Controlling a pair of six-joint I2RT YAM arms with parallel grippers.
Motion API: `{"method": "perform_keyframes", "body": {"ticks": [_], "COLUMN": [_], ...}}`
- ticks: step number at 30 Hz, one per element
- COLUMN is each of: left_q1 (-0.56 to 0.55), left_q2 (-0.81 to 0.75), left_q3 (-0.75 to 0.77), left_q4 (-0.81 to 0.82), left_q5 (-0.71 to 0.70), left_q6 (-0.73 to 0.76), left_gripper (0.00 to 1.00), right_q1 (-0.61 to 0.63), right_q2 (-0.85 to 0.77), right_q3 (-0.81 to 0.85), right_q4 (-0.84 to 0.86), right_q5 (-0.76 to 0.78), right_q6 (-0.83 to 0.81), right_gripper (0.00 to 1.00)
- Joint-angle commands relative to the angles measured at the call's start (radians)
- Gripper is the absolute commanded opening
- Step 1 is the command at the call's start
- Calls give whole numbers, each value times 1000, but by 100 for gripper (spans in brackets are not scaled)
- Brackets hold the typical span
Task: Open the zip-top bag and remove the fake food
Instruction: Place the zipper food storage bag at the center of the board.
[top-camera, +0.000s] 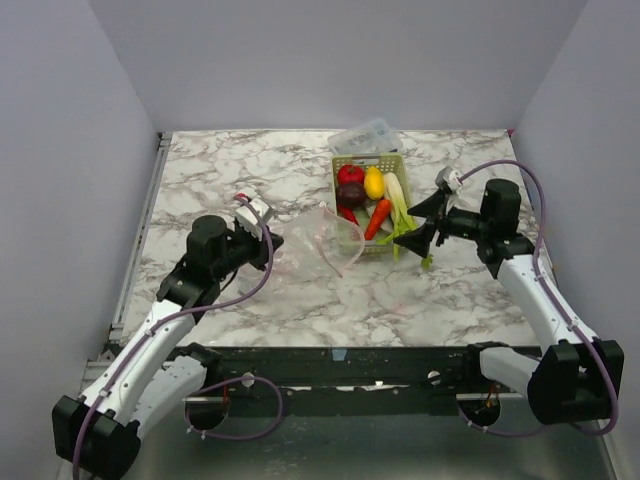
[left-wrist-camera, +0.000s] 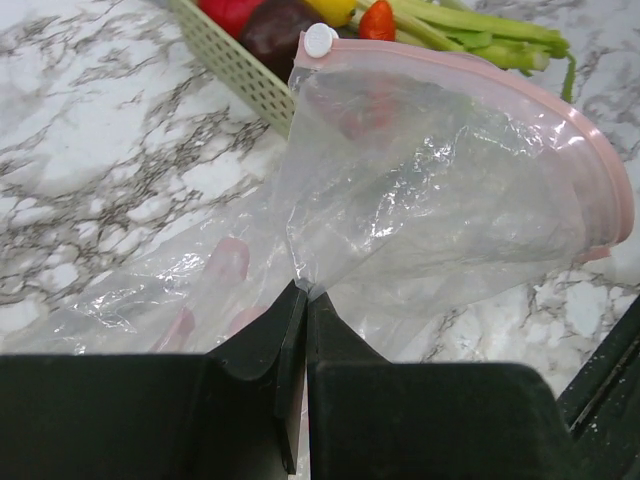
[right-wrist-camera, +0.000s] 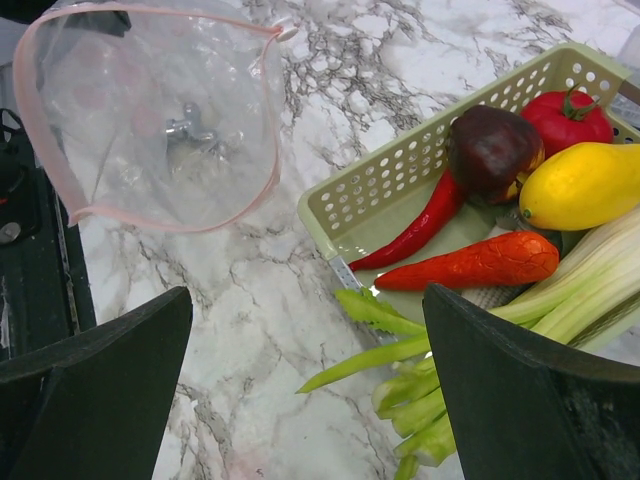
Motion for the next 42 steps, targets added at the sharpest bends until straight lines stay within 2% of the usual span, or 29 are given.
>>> {"method": "perform_keyframes", "body": {"ticks": [1,8,14,22,31,33,35,37,42], "left_q1": [85,256,359,405,409,409,409,410,410], "left_q2": [41,123,274,547,750,780,803,816,809], "left_q3": [79,102,159,339,494,521,551,564,564], "left_q4": [-124,-62,12,-31,-101,-115,-137,-142,-136], "left_q5": [24,29,95,121,119,115,110,104,80], "left_q6": [90,67,30,37,7,-4,-17,-31,-48], "left_gripper": [5,5,5,6,9,12,27,37,57], "right_q1": [-6,-6,-6,-7,-9,-9,-11,-12,-18], "right_q2": [-15,-26,-30,-39,-35,-33,-31,-30,-25], "right_q3": [-12,-7,-7,-12,-15,-15,-17,-16,-17], "right_q4": [-34,-53,-56,-57,-56,-56,-58,-58,-58], "right_q5": [-21,7,15,21,25,29,30,32,29], "right_q6": [-31,-53,-60,-67,-74,-75,-76,-78,-78], "right_gripper": [100,100,100,100,100,100,100,100,100]}}
